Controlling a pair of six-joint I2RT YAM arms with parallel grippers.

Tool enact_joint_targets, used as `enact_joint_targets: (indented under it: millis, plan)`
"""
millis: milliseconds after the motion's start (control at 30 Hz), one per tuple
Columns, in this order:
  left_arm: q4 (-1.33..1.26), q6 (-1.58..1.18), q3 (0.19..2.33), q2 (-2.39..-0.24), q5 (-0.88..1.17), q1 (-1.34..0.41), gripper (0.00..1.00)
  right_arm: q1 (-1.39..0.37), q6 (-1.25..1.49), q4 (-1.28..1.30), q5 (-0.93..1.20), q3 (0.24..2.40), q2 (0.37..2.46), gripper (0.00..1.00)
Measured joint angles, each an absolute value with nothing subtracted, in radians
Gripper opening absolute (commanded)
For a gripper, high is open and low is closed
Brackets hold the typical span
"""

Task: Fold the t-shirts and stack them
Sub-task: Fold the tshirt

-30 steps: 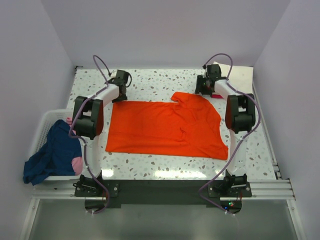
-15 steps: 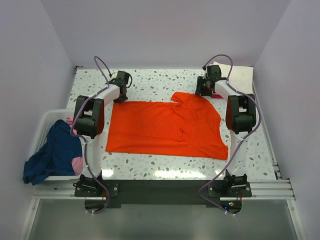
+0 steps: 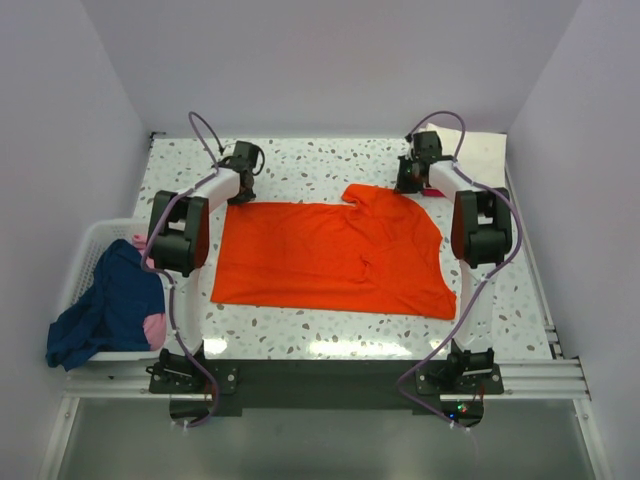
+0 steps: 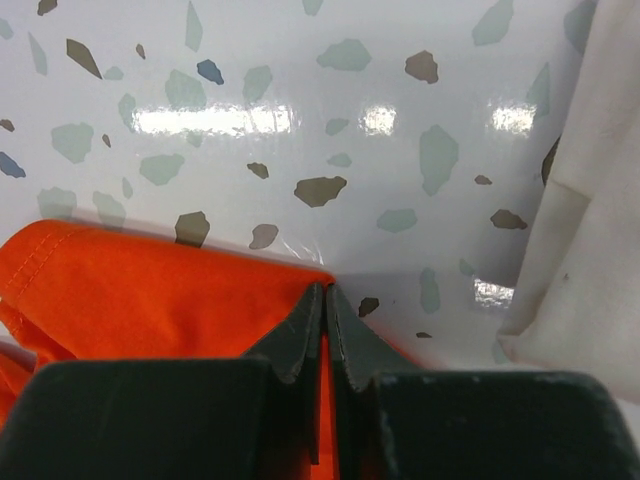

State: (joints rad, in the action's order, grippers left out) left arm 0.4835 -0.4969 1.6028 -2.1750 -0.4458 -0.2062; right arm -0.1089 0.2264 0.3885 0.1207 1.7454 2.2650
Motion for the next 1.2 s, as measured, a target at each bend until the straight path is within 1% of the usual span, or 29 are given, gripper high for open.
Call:
enact_joint_targets:
  millis: [33, 367, 733, 1033, 1200]
  plan:
    - [0.484, -0.497, 1.603, -2.175, -0.446, -0.206, 0.0, -0.11, 0.231, 0.392, 0.12, 1.745, 2.265, 0.0]
    - [0.473, -0.495, 1.603, -2.175, -0.442, -0.206, 0.0, -0.113, 0.254, 0.405, 0.063, 1.742, 2.244, 0.0]
    - [0.465, -0.491, 1.625, -2.165, -0.442, -0.202, 0.0, -0.113, 0.253, 0.399, 0.0, 1.714, 2.107, 0.0]
    - [0.46, -0.487, 1.632, -2.138, -0.434, -0.189, 0.0, -0.11, 0.253, 0.396, -0.012, 1.655, 2.052, 0.0]
    - [0.45, -0.487, 1.621, -2.126, -0.412, -0.186, 0.0, -0.109, 0.256, 0.392, -0.033, 1.568, 1.974, 0.0]
